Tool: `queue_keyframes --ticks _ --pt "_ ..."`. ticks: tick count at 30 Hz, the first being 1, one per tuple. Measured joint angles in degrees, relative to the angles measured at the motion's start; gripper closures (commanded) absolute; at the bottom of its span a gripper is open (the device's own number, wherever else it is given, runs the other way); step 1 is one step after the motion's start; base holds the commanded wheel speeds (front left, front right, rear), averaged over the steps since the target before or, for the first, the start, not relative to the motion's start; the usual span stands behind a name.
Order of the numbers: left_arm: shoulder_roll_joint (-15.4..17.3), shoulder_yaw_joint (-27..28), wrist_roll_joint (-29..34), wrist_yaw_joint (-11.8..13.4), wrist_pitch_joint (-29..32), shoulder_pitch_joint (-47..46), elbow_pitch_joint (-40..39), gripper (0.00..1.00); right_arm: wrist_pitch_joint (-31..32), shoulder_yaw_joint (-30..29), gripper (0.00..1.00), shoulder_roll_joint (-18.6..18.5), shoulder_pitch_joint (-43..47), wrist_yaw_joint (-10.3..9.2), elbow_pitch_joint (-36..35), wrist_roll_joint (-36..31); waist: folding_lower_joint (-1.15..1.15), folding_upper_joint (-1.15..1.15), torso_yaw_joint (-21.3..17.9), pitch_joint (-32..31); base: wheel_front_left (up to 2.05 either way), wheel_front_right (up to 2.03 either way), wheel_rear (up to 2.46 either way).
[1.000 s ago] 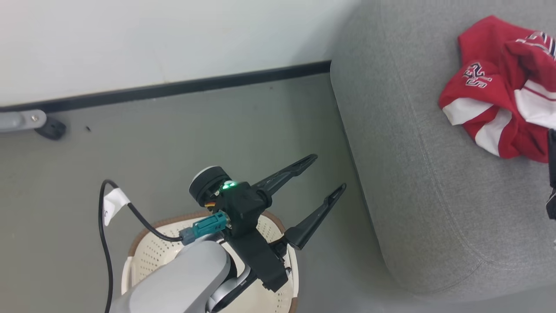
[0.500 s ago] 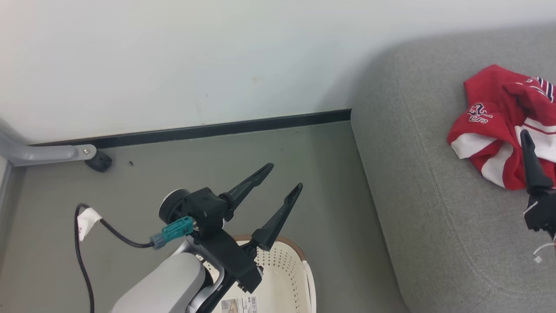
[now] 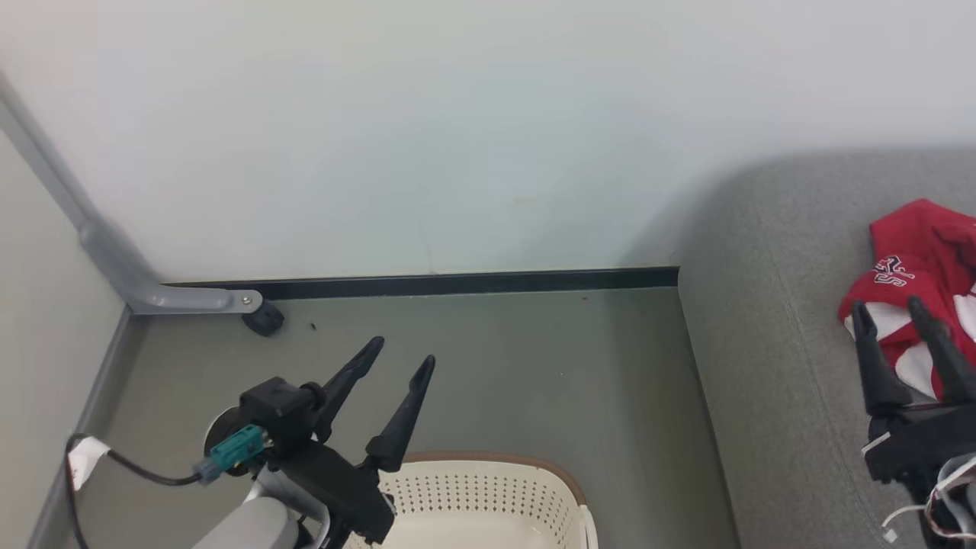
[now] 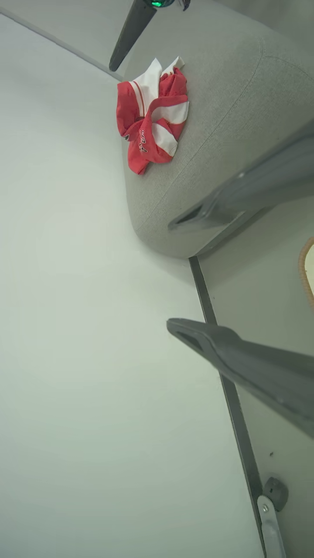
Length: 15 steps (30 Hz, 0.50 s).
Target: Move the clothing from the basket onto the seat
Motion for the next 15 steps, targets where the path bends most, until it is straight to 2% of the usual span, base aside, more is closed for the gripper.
queue_keyframes --ticks 4,15 --pt "2.0 4.4 -1.2 2.5 0.0 5.2 -0.3 0.0 0.0 0.1 0.0 4.1 4.3 -0.41 -4.1 0.8 0.0 0.0 1.9 -2.2 0.0 0.0 0.0" --pt "2.6 11.4 -2.3 6.9 0.0 13.0 -2.0 0.0 0.0 0.3 0.0 6.9 11.2 -1.47 -7.9 0.0 0.0 0.0 2.7 -3.2 0.0 0.0 0.0"
